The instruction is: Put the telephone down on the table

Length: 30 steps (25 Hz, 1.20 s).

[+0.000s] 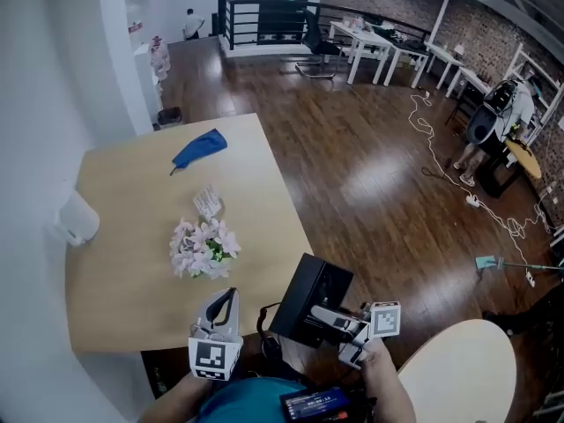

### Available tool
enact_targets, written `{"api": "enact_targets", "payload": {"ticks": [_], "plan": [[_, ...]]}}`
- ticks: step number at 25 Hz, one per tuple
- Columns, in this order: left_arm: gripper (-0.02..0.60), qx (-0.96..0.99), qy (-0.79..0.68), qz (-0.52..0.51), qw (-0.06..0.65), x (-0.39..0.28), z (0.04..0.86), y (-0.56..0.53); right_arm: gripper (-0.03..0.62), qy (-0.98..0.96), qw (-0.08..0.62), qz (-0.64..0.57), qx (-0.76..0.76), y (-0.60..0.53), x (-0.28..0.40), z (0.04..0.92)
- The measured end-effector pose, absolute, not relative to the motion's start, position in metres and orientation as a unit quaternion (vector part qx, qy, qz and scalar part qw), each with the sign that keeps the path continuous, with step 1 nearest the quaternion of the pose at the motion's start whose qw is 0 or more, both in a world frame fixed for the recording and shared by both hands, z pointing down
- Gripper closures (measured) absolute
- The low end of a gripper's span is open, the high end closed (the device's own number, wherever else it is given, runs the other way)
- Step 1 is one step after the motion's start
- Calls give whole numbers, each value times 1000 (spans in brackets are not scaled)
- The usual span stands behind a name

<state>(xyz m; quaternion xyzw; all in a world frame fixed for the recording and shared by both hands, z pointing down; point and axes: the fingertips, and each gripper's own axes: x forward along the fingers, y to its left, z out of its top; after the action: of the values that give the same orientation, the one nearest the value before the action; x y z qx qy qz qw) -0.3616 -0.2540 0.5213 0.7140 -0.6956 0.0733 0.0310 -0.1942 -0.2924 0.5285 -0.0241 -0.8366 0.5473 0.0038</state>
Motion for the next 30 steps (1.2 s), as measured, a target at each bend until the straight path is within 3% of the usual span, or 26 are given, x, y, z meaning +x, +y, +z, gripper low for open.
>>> {"api": "enact_targets", "payload": {"ticks": [17, 30], "plan": [[568, 624, -773, 94, 67, -417, 543, -265, 445, -801, 97, 564, -173, -365, -294, 607], [568, 582, -799, 122, 87, -431, 550, -259, 445, -770, 156, 581, -212, -374, -315, 685]]}}
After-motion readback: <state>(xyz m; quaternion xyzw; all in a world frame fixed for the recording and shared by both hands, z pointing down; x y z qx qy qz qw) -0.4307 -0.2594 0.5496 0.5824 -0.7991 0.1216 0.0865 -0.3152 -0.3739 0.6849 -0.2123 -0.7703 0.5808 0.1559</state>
